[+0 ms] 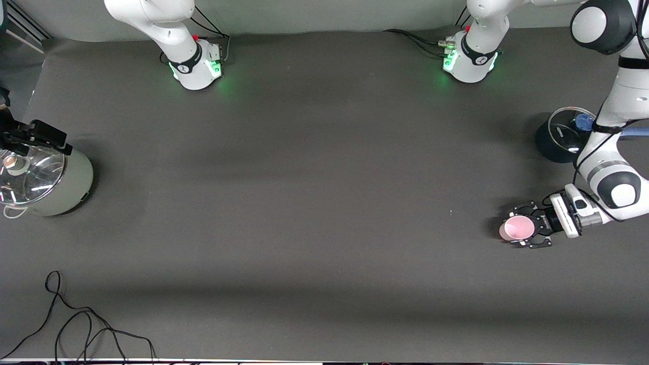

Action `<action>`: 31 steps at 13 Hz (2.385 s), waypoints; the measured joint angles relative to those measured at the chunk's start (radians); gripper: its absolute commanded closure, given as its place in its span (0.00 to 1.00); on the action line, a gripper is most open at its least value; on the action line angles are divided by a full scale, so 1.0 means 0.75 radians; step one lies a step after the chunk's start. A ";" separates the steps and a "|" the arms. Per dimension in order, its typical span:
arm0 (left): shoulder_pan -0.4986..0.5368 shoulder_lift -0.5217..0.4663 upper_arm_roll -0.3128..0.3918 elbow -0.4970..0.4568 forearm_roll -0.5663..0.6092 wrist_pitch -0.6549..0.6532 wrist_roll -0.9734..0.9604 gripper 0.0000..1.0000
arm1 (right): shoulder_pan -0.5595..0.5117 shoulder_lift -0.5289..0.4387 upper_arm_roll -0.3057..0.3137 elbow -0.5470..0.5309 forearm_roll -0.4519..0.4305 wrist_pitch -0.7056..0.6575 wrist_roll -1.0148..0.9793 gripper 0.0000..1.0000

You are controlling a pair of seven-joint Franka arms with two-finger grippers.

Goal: Transfer pink cup from left to right arm
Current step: 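Close the left gripper around the pink cup's side, then lift the pink cup with the left gripper and carry it mid-table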

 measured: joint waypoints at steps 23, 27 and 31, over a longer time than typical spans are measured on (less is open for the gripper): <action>-1.201 -0.011 -0.486 0.645 -0.087 1.451 -1.440 1.00 | 0.005 0.006 0.001 0.018 0.032 0.027 0.000 0.00; -1.382 -0.011 -0.453 0.669 0.010 1.648 -1.523 1.00 | 0.005 0.004 0.000 0.024 0.032 0.035 0.000 0.00; -1.471 -0.012 -0.430 0.700 0.022 1.694 -1.525 1.00 | 0.007 0.002 0.004 0.086 0.034 0.036 0.008 0.00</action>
